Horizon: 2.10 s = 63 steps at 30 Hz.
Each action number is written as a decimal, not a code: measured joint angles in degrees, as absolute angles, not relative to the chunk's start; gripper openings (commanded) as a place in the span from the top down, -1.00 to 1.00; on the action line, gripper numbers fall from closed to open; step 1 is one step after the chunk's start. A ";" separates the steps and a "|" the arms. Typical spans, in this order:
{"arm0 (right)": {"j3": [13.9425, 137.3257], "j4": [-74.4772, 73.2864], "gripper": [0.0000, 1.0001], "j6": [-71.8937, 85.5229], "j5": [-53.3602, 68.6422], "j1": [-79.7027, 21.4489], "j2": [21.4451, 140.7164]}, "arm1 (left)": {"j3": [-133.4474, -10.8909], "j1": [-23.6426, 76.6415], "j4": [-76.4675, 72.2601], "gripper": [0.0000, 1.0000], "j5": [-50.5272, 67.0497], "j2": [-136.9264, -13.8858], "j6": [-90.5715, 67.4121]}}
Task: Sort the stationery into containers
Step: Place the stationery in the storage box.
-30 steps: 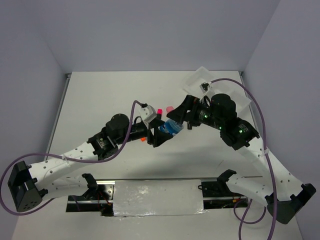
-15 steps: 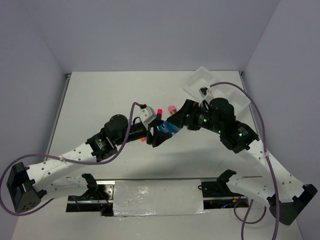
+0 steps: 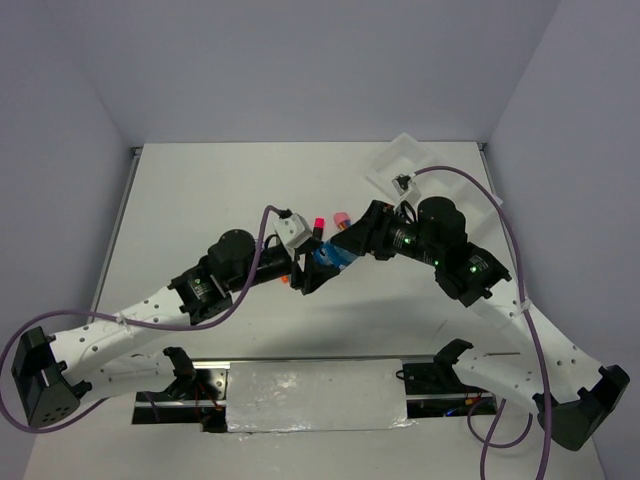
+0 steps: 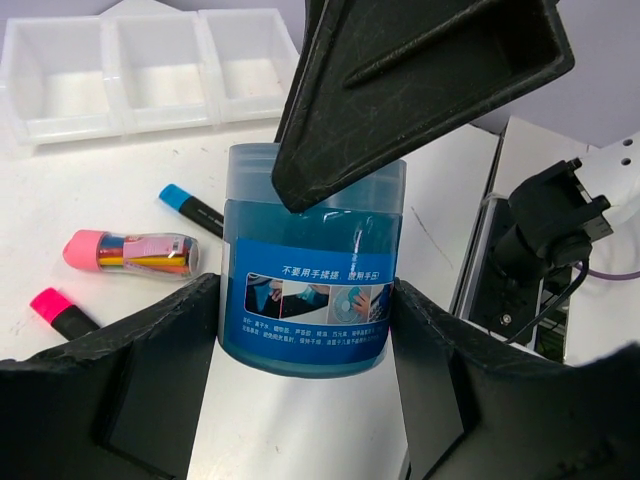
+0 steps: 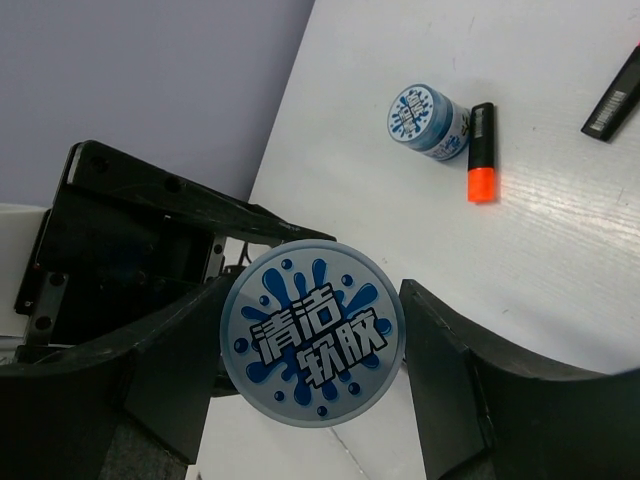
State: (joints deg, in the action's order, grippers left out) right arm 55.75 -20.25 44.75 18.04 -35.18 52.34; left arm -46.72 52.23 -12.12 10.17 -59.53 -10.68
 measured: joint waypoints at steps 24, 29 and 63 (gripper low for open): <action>62.70 -27.11 1.00 39.13 12.19 -23.53 53.82 | -55.55 51.31 -1.30 -0.99 -12.88 -64.88 -12.78; 69.80 -28.82 1.00 34.46 0.91 -20.71 60.88 | -58.17 49.04 8.51 -0.99 -21.23 -64.97 -19.16; 127.59 -32.01 0.83 10.24 -15.35 -3.90 132.18 | -53.32 48.14 40.66 -0.99 -36.77 -46.24 -25.36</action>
State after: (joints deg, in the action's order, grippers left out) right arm 127.59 -32.01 10.24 -15.35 -3.90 132.18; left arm -53.32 48.14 40.66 -36.77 -46.24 -25.36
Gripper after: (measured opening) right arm 0.722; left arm 0.993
